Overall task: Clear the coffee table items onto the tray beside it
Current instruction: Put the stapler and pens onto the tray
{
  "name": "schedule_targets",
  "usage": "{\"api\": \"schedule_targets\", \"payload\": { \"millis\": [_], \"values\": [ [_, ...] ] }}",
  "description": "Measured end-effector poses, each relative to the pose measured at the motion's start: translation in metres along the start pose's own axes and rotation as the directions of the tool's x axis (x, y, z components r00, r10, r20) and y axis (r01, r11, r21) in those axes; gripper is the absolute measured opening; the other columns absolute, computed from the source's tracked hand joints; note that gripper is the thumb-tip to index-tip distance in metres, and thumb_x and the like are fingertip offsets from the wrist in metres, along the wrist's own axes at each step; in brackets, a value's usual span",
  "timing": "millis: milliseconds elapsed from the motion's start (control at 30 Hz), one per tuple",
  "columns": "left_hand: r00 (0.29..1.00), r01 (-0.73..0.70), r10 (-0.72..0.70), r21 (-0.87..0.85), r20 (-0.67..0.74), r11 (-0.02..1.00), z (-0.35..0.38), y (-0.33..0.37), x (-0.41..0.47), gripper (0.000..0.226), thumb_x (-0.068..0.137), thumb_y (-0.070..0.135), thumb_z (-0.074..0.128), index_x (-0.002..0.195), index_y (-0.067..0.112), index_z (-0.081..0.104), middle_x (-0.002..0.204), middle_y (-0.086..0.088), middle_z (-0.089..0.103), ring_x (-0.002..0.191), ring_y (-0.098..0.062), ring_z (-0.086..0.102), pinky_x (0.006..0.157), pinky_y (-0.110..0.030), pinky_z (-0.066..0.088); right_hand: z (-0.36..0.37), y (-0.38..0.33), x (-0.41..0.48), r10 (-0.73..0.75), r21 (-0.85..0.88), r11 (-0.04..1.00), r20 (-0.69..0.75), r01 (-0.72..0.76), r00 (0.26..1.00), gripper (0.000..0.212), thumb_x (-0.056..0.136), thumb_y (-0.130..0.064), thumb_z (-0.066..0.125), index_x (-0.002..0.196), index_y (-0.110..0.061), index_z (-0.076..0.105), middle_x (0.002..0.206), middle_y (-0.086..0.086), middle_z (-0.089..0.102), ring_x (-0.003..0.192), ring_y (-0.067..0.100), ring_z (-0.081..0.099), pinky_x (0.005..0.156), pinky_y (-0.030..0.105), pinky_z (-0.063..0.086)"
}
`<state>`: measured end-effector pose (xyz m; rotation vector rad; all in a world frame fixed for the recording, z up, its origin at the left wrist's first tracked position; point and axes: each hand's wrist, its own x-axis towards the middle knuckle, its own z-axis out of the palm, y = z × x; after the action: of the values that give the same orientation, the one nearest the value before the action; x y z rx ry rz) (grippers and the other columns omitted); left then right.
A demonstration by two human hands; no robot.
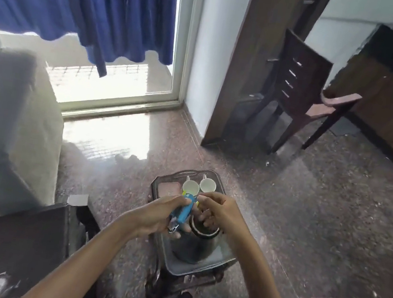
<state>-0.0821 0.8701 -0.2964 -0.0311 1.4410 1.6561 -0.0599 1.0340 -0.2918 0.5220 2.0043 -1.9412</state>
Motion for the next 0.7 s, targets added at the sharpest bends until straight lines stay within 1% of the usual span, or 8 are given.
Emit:
{"api": "schedule_targets", "payload": {
  "millis": [133, 233, 300, 400, 467, 533, 633, 700],
  "values": [
    [0.997, 0.071, -0.067, 0.168, -0.027, 0.983, 0.005, 0.028, 0.044, 0.022, 0.097, 0.028, 0.042, 0.09, 0.017, 0.06, 0.068, 0.009, 0.064, 0.052, -0.006, 0.056, 0.048, -0.019, 0.04, -0.038, -0.002, 0.045, 0.086, 0.012, 0.996, 0.121, -0.088, 0.989, 0.004, 0.086, -0.004, 0.059, 0.09, -0.003, 0.06, 0.066, 0.009, 0.058, 0.042, 0.008, 0.056, 0.042, 0.018, 0.046],
    [0.995, 0.095, -0.084, 0.235, -0.059, 0.967, 0.004, 0.039, 0.07, 0.029, 0.077, 0.043, 0.053, 0.089, 0.017, 0.06, 0.074, -0.001, 0.054, 0.053, -0.007, 0.057, 0.046, -0.019, 0.04, -0.058, 0.003, 0.07, 0.135, 0.034, 0.989, 0.18, -0.144, 0.974, 0.004, 0.085, 0.0, 0.06, 0.082, -0.003, 0.058, 0.065, 0.009, 0.061, 0.044, 0.009, 0.059, 0.046, 0.021, 0.052],
    [0.993, 0.11, -0.094, 0.251, -0.072, 0.962, 0.005, 0.041, 0.083, 0.033, 0.07, 0.047, 0.054, 0.087, 0.019, 0.06, 0.075, -0.002, 0.054, 0.055, -0.008, 0.06, 0.046, -0.02, 0.038, -0.067, 0.004, 0.084, 0.157, 0.04, 0.985, 0.203, -0.168, 0.967, 0.007, 0.083, 0.002, 0.061, 0.079, -0.003, 0.059, 0.062, 0.007, 0.063, 0.047, 0.01, 0.06, 0.049, 0.02, 0.053],
    [0.989, 0.101, -0.084, 0.15, -0.119, 0.984, 0.004, 0.042, 0.099, 0.019, 0.083, 0.038, 0.052, 0.086, 0.02, 0.057, 0.081, -0.002, 0.055, 0.067, -0.015, 0.064, 0.047, -0.02, 0.045, -0.079, 0.004, 0.107, 0.134, -0.004, 0.991, 0.178, -0.135, 0.975, 0.007, 0.079, 0.001, 0.065, 0.076, -0.004, 0.065, 0.064, 0.005, 0.066, 0.055, 0.012, 0.059, 0.055, 0.019, 0.049],
    [0.975, 0.091, -0.068, 0.102, -0.211, 0.991, 0.002, 0.039, 0.107, 0.018, 0.092, 0.03, 0.048, 0.086, 0.017, 0.059, 0.085, -0.002, 0.055, 0.071, -0.018, 0.063, 0.048, -0.021, 0.049, -0.087, 0.004, 0.122, 0.113, 0.02, 0.993, 0.144, -0.117, 0.983, 0.007, 0.077, 0.002, 0.068, 0.074, -0.004, 0.065, 0.059, 0.003, 0.067, 0.054, 0.012, 0.059, 0.055, 0.018, 0.049],
    [0.945, 0.078, -0.044, 0.094, -0.323, 0.992, -0.002, 0.034, 0.114, 0.021, 0.093, 0.03, 0.047, 0.085, 0.016, 0.061, 0.093, 0.0, 0.058, 0.072, -0.017, 0.066, 0.052, -0.021, 0.051, -0.096, 0.006, 0.134, 0.109, 0.043, 0.993, 0.109, -0.114, 0.988, 0.007, 0.076, 0.004, 0.068, 0.074, -0.001, 0.064, 0.055, 0.001, 0.067, 0.051, 0.01, 0.06, 0.053, 0.017, 0.051],
    [0.914, 0.058, -0.022, 0.078, -0.406, 0.995, -0.009, 0.028, 0.121, 0.022, 0.094, 0.028, 0.046, 0.091, 0.013, 0.061, 0.106, 0.0, 0.059, 0.077, -0.015, 0.068, 0.06, -0.022, 0.051, -0.104, 0.012, 0.148, 0.108, -0.001, 0.994, 0.073, -0.108, 0.992, 0.009, 0.075, 0.007, 0.067, 0.071, 0.0, 0.065, 0.053, 0.001, 0.066, 0.049, 0.007, 0.06, 0.053, 0.017, 0.051],
    [0.887, 0.07, -0.011, 0.111, -0.461, 0.991, -0.011, 0.027, 0.123, 0.021, 0.095, 0.026, 0.047, 0.099, 0.01, 0.059, 0.103, -0.001, 0.061, 0.071, -0.007, 0.066, 0.063, -0.022, 0.048, -0.102, 0.024, 0.156, 0.109, -0.082, 0.991, 0.037, -0.106, 0.993, 0.015, 0.073, 0.009, 0.068, 0.065, -0.004, 0.066, 0.051, 0.0, 0.064, 0.047, 0.006, 0.057, 0.05, 0.015, 0.049]
  ]
}}
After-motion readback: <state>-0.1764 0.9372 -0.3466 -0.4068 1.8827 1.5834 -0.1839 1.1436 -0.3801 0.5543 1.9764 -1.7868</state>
